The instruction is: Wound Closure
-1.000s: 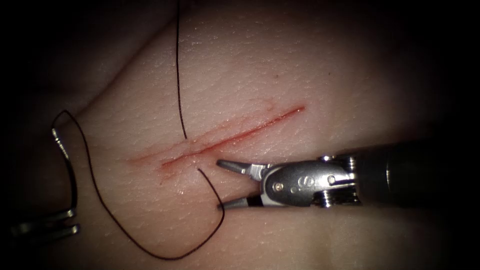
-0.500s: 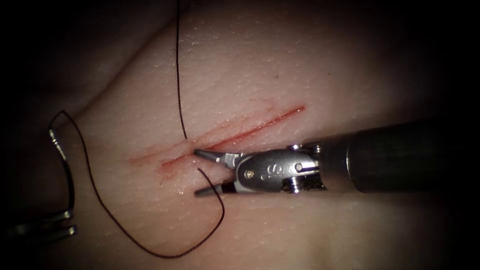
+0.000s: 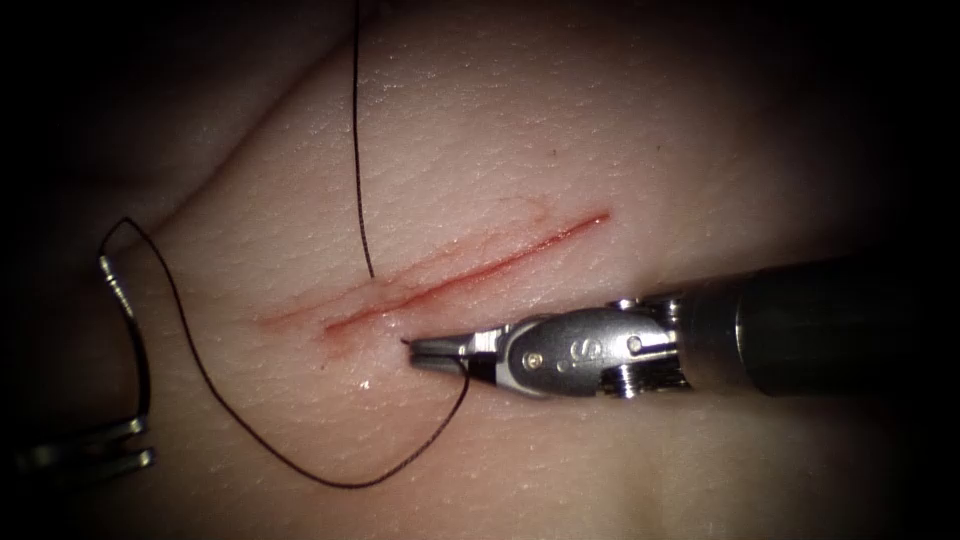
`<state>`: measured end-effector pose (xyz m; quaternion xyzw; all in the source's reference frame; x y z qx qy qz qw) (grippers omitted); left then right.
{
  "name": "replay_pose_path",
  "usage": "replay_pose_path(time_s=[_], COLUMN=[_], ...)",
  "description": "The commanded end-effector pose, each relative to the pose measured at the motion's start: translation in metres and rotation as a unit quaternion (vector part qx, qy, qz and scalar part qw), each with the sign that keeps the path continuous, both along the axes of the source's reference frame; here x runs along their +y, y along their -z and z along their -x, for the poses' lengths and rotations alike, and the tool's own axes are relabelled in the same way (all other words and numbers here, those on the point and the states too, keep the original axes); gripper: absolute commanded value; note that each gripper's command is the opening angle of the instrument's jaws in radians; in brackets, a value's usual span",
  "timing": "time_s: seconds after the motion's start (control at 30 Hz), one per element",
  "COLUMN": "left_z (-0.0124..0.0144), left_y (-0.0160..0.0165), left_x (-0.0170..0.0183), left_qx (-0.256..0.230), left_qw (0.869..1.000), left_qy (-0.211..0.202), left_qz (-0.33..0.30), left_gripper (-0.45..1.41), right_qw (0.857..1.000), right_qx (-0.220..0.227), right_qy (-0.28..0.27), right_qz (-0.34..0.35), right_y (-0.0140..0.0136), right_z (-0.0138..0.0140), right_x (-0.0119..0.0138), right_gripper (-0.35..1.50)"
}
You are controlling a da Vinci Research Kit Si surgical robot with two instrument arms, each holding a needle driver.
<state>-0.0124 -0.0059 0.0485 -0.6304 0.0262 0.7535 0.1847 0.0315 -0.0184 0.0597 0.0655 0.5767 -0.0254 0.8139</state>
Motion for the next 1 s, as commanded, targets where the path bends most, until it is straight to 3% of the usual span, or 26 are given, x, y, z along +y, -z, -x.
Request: replay_pose_path(time_s=[0.03, 0.3, 0.53, 0.6, 0.63, 0.67, 0.7, 0.73, 0.8, 0.87, 1.0], left_z=[0.0007, 0.0015, 0.0019, 0.0019, 0.0019, 0.0019, 0.0019, 0.0019, 0.0018, 0.0017, 0.0017], left_y=[-0.0006, -0.0007, -0.0006, -0.0006, -0.0006, -0.0006, -0.0006, -0.0006, -0.0006, -0.0006, -0.0006], left_x=[-0.0007, -0.0009, -0.0013, -0.0013, -0.0013, -0.0013, -0.0013, -0.0013, -0.0013, -0.0013, -0.0013], left_qx=[-0.001, 0.004, 0.007, 0.007, 0.008, 0.008, 0.008, 0.008, 0.008, 0.008, 0.009], left_qw=[1.0, 1.0, 1.0, 1.0, 1.0, 1.0, 1.0, 1.0, 1.0, 1.0, 1.0], left_qy=[-0.001, -0.001, -0.002, -0.002, -0.003, -0.003, -0.003, -0.003, -0.004, -0.005, -0.006], left_qz=[-0.002, -0.002, -0.002, -0.002, -0.002, -0.002, -0.002, -0.002, -0.002, -0.003, -0.003], left_gripper=[-0.45, -0.45, -0.45, -0.45, -0.45, -0.45, -0.45, -0.45, -0.45, -0.45, -0.45], right_qw=[1.0, 1.0, 1.0, 1.0, 1.0, 1.0, 1.0, 1.0, 1.0, 1.0, 1.0], right_qx=[0.0, 0.009, 0.023, 0.025, 0.024, 0.023, 0.023, 0.02, 0.014, 0.009, 0.01], right_qy=[0.001, 0.004, 0.017, 0.017, 0.015, 0.013, 0.013, 0.009, 0.0, -0.01, -0.017], right_qz=[-0.002, 0.001, 0.005, 0.004, 0.001, 0.0, 0.0, -0.004, -0.011, -0.016, -0.018], right_y=[0.0012, 0.0088, 0.0141, 0.0145, 0.0144, 0.0143, 0.0143, 0.0137, 0.0124, 0.0111, 0.0098], right_z=[0.0008, 0.0043, 0.0032, 0.0026, 0.002, 0.0019, 0.0019, 0.0019, 0.002, 0.0025, 0.0027], right_x=[-0.0019, -0.0082, -0.0144, -0.0146, -0.014, -0.0136, -0.0136, -0.0127, -0.0102, -0.0078, -0.0052], right_gripper=[-0.35, -0.35, -0.35, -0.35, 0.09, 0.29, 0.29, 0.56, 1.26, 1.38, 1.4])
